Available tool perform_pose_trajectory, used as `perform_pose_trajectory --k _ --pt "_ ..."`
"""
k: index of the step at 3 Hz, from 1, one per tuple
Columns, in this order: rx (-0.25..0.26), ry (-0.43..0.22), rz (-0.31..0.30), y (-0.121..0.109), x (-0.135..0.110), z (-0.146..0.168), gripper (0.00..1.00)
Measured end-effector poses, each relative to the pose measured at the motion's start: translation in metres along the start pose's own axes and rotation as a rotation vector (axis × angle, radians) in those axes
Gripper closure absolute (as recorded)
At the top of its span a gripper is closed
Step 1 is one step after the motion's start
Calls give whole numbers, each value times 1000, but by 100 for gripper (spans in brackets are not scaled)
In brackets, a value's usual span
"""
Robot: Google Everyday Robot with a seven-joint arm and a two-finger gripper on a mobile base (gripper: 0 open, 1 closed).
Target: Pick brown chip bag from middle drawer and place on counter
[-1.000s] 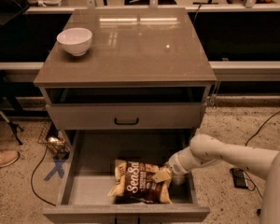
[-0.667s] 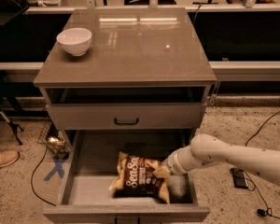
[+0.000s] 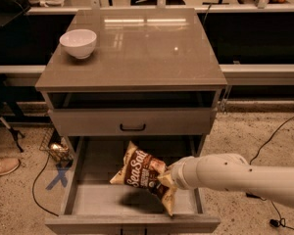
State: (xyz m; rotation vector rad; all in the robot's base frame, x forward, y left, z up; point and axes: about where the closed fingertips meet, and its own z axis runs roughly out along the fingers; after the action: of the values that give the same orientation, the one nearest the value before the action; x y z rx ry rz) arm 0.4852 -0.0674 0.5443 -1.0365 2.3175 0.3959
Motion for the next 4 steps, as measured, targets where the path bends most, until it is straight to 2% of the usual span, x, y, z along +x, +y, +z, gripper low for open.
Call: perform_pose_trajectory --k 1,2,3,4 --pt "33 13 -18 10 6 -21 100" --pt "33 13 -19 11 6 -21 100" --pt "11 -23 -31 11 -2 -27 100" --pt "-105 -183 -51 22 -67 -66 100"
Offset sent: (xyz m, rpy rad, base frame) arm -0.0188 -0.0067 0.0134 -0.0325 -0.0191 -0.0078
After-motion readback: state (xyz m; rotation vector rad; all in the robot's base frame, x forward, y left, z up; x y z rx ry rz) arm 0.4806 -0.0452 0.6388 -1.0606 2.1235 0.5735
